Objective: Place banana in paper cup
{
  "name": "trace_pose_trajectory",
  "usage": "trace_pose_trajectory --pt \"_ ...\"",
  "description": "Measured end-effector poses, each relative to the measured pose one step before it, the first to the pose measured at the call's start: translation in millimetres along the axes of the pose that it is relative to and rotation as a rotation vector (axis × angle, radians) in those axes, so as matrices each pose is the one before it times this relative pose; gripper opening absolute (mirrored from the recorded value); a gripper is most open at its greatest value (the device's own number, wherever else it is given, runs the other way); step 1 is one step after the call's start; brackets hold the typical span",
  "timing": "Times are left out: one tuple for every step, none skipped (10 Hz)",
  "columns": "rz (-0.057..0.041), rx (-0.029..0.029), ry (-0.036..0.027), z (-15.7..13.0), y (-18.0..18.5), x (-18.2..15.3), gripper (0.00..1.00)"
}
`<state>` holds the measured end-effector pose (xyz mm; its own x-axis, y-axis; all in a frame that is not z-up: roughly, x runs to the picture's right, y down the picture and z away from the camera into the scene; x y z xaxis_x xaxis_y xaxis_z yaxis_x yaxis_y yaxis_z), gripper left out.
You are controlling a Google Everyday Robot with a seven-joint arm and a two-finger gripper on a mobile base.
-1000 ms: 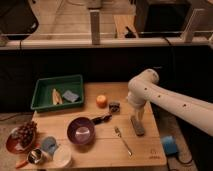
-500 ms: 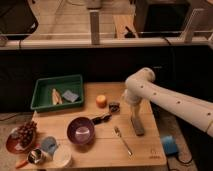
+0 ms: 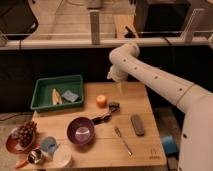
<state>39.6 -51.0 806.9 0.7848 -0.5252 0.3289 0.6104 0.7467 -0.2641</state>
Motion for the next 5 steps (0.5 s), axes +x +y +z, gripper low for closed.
trace_pose_trajectory --pt "-0.02236 0.01203 -0.00432 -2.55 -17.24 -9.85 0.8" --pt "-0.03428 0.01448 -0.00635 -0.8 -24.24 -15.4 0.8" --pt "-0.02979 0.00901 -0.00748 1.4 -18.54 -14.07 0.8" --pt "-0.03472 0.01082 -0.0101 1.29 -18.82 -16.6 0.8" --pt "-0.04267 0.01248 -0.01087 1.53 -19.91 -18.82 0.8"
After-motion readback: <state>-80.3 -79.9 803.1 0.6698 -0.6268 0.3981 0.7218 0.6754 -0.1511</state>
